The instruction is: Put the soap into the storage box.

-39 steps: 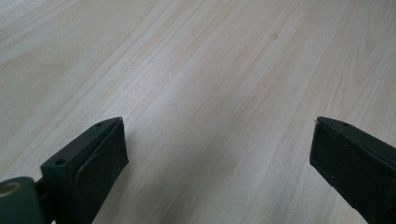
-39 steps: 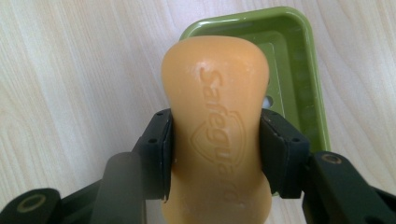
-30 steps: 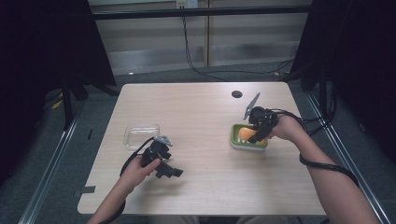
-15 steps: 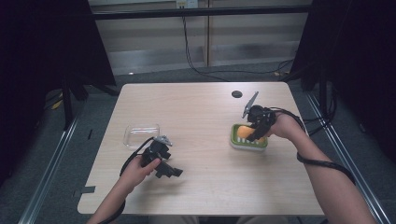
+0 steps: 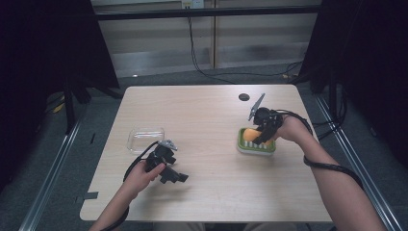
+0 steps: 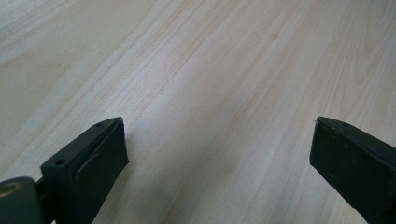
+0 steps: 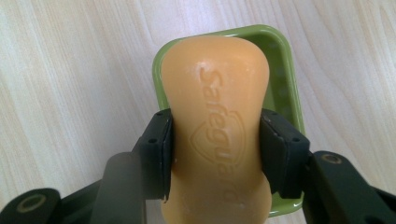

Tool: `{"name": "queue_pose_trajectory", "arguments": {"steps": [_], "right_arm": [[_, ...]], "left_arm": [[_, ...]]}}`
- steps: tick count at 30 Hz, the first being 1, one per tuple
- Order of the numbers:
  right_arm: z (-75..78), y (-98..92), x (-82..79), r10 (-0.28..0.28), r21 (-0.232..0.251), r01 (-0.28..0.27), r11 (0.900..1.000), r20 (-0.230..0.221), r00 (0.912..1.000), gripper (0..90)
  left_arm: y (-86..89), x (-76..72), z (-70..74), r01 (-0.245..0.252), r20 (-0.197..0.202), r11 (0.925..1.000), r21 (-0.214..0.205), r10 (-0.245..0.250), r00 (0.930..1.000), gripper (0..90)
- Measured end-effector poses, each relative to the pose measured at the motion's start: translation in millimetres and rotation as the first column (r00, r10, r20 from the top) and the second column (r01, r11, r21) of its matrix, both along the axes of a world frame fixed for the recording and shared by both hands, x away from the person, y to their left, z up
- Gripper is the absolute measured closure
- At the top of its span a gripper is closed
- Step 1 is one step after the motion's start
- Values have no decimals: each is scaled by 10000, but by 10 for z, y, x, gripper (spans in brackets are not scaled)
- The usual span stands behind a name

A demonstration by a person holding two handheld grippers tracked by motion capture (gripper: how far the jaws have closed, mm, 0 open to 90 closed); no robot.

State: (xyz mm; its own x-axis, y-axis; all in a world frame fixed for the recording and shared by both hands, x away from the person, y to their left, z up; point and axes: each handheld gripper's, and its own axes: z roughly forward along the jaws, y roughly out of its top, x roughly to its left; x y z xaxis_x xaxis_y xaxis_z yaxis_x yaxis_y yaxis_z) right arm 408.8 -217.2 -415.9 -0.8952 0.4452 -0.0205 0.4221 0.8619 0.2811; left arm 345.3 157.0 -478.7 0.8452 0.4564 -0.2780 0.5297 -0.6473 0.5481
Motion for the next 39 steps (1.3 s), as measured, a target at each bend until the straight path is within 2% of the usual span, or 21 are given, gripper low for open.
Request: {"name": "queue_pose_trajectory", "arguments": {"steps": [13, 25, 26, 27, 29, 31, 33, 34, 35, 37, 38, 39], "right_arm": [[-29, -21, 36, -160, 3, 160, 9999, 6, 9999, 500], [-69, -42, 56, -88, -74, 89, 9999, 83, 9999, 500], [-75, -40, 53, -140, -99, 140, 9999, 91, 9999, 500], [-84, -40, 54, -114, -81, 115, 9999, 63, 9999, 500], [-100, -40, 50, -174, -57, 174, 9998, 10, 9998, 500], [-123, -38, 53, -138, -71, 138, 9999, 32, 9999, 500], [-137, -37, 57, -83, -128, 83, 9999, 7, 10000, 500], [-147, -39, 61, -64, -125, 64, 9999, 28, 10000, 500], [-156, -40, 64, -9, -109, 9, 9999, 77, 10000, 499], [-164, -39, 64, -18, -112, 19, 9999, 24, 10000, 500], [-167, -39, 67, 40, -147, -39, 9999, 39, 10000, 499], [-167, -36, 58, -103, -197, 103, 9998, -29, 9999, 499]], "left_arm": [[-1, 0, -3, 11, -24, 10000, -15, -11, 10000, 40], [1, 2, -4, 9, -49, 10000, 2, -9, 10000, 40], [2, 4, -1, 21, -43, 10000, 82, -21, 10000, 40], [19, 23, 6, 344, 47, 9988, 344, -345, 9994, 40], [19, 22, -2, 328, -9, 9991, 262, -328, 9995, 40], [1, -2, -13, -72, -107, 10000, -42, 72, 9999, 41], [2, 1, -10, -69, -65, 10000, -41, 69, 10000, 40], [26, 27, 4, 351, 41, 9989, 321, -353, 9994, 40], [26, 29, 3, 394, 41, 9987, 321, -396, 9992, 40], [20, 24, -4, 341, 2, 9991, 264, -341, 9994, 40], [5, 6, -13, 45, -82, 10000, 86, -45, 10000, 40], [5, 7, -13, 66, -76, 9999, 101, -65, 9999, 40]]}}
